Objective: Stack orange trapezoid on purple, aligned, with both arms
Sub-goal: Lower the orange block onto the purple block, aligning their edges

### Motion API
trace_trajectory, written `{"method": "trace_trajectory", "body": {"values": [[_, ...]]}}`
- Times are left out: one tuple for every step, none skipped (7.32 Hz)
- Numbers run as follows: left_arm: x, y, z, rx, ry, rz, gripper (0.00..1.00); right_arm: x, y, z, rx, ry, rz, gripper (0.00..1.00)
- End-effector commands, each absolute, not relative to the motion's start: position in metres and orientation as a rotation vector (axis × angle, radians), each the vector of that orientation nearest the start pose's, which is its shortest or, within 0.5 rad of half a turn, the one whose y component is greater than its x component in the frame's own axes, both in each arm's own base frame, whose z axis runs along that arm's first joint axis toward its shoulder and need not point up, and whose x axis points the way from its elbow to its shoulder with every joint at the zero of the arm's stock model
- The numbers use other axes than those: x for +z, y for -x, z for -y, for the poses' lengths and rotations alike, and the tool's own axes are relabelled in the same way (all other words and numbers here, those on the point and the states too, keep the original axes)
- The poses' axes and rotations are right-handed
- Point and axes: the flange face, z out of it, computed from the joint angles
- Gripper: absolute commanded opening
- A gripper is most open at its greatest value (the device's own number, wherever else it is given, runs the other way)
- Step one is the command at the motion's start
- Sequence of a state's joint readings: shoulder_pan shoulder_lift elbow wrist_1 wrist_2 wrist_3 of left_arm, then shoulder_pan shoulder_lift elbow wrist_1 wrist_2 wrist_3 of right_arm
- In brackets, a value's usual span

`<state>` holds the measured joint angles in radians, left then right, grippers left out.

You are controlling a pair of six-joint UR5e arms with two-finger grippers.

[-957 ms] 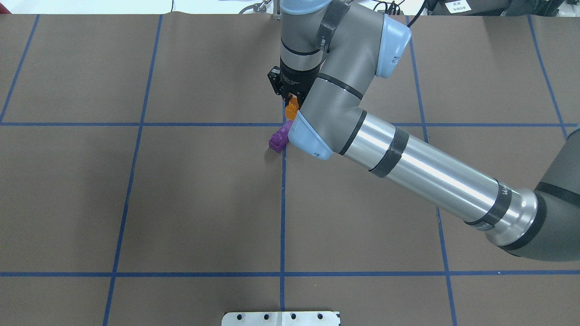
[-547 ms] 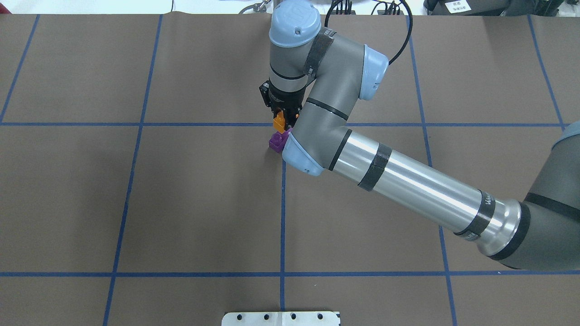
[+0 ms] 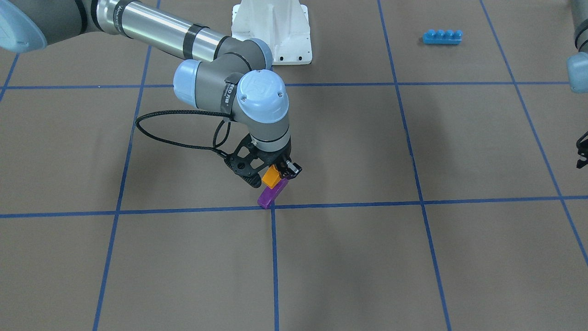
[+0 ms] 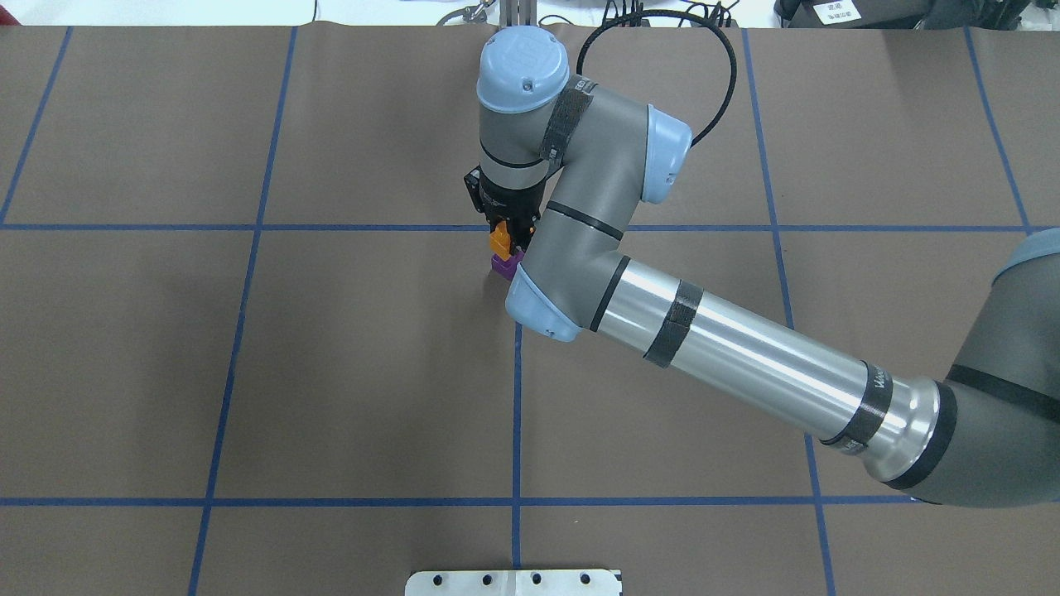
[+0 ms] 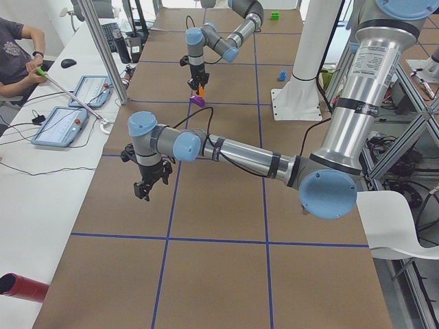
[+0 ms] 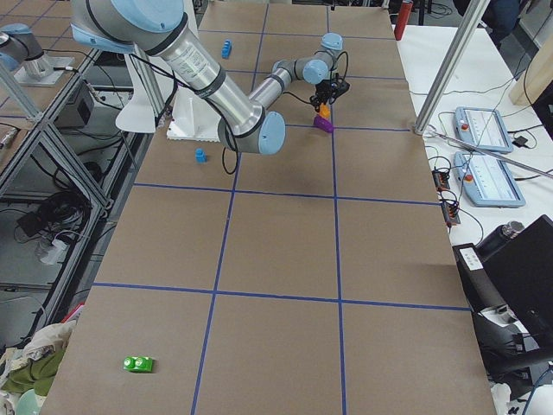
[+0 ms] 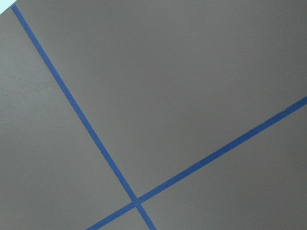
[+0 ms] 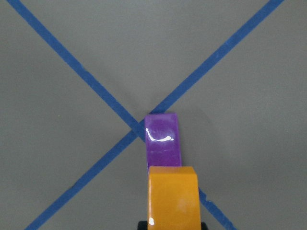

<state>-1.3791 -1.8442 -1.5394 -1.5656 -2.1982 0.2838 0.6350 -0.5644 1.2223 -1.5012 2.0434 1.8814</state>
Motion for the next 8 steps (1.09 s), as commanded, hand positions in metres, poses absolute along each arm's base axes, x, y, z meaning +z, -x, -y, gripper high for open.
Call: {"method": "trace_trajectory", "body": {"values": [[0.536, -0.043, 0.613, 0.530, -0.256, -0.620, 1.00, 0.155, 0.598, 0.548, 0.723, 0.326, 0.782, 0.00], [0.537, -0.043, 0.613, 0.530, -0.254, -0.620, 1.00, 0.155, 0.599, 0.549, 0.722, 0.326, 0.781, 0.00], [0.536, -0.043, 0.613, 0.530, -0.255, -0.618, 1.00, 0.153, 0.599, 0.549, 0.720, 0.324, 0.784, 0.00], [0.536, -0.043, 0.613, 0.530, -0.255, -0.618, 1.00, 0.149, 0.598, 0.549, 0.719, 0.324, 0.787, 0.00], [0.536, -0.043, 0.613, 0.530, -0.255, -0.618, 1.00, 0.149, 0.599, 0.550, 0.720, 0.324, 0.787, 0.00], [0.535, -0.043, 0.613, 0.531, -0.257, -0.618, 1.00, 0.149, 0.603, 0.551, 0.720, 0.326, 0.779, 0.00], [0.536, -0.042, 0.613, 0.529, -0.255, -0.618, 1.00, 0.151, 0.605, 0.549, 0.718, 0.326, 0.775, 0.00], [0.536, -0.042, 0.613, 0.529, -0.255, -0.618, 1.00, 0.151, 0.609, 0.546, 0.712, 0.328, 0.777, 0.00]]}}
